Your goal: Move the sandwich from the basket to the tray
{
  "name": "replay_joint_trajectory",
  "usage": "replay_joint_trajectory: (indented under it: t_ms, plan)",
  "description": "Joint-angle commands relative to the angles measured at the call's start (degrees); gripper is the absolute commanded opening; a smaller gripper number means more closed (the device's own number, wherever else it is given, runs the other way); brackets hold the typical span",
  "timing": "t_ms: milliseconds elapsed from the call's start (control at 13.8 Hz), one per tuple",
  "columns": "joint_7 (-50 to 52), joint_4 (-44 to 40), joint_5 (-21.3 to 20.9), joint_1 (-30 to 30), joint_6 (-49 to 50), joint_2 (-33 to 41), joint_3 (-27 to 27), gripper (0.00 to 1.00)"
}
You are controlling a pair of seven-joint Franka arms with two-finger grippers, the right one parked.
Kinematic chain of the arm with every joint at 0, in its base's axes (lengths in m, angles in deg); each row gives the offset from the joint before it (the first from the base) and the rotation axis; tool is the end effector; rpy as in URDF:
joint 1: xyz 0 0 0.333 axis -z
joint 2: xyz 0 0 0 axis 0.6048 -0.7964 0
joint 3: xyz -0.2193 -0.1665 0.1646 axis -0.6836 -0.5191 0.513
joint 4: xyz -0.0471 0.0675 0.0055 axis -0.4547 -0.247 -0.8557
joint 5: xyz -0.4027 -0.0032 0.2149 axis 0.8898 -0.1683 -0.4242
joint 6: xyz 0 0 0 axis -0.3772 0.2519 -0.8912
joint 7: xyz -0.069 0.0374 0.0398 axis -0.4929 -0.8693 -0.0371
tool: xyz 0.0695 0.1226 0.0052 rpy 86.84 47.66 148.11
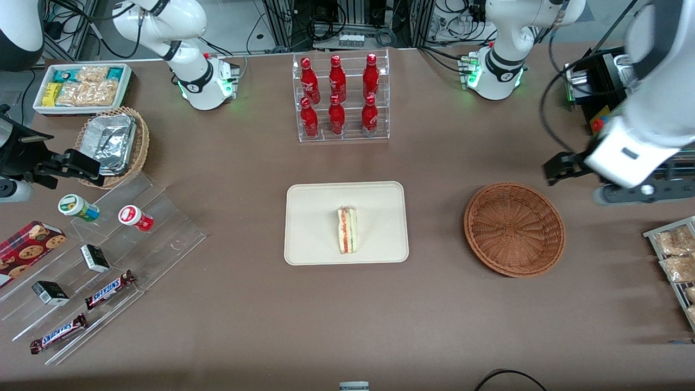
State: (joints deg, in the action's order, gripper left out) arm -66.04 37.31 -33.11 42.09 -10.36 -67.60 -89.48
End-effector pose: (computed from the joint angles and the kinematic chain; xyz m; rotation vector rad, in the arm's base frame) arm 0.6474 -0.0876 0.5888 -3.0750 0.0003 0.0890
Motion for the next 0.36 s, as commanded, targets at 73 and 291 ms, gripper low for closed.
replay_joint_trajectory:
  t_ms: [73,291]
  plan:
    - [-4.42,7.73,1.07,-1.54,-0.24,6.0,1.32,0.99]
    - [-4.69,6.26,1.16,-1.36,-0.16,5.49,2.21,0.99]
